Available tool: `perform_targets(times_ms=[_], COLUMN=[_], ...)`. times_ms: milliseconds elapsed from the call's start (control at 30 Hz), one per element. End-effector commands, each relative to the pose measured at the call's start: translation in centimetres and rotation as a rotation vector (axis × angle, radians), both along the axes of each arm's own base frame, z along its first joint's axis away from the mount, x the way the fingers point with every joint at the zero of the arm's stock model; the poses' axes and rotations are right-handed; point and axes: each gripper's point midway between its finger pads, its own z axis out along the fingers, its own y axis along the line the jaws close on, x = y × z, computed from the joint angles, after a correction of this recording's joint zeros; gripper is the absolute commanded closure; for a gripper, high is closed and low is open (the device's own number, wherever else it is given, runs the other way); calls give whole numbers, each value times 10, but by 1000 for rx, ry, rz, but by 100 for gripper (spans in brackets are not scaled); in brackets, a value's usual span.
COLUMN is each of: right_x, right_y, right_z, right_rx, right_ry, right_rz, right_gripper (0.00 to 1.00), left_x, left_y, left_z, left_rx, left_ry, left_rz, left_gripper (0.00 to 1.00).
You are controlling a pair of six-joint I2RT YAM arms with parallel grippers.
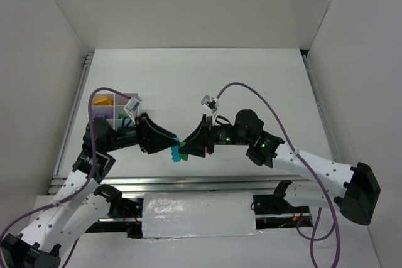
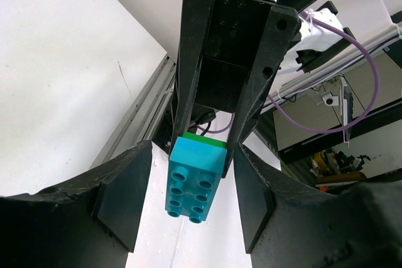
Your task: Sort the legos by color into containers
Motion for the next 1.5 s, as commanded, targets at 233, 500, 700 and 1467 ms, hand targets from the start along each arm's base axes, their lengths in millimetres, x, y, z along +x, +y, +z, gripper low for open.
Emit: perform_targets(times_ms=[233,500,700,1467], right_x=[2,-1,1,16], right_y=[-5,0,-15,-66], right_z=[38,37,27,-5], right_rx=[84,81,74,20], right_ry=[-83,-69,-121,-117], right_rz=[-44,0,-7,-185], right_gripper=[100,100,100,100], left_x=[-9,-14,-3,120], left_y=[-2,-2,6,222], left_z=[11,19,27,-62], left_rx=[-42,-64,18,203], left_ry=[-79,-118,-121,365], left_rz=[-60,-89,20,1572], left_gripper=[43,100,100,100])
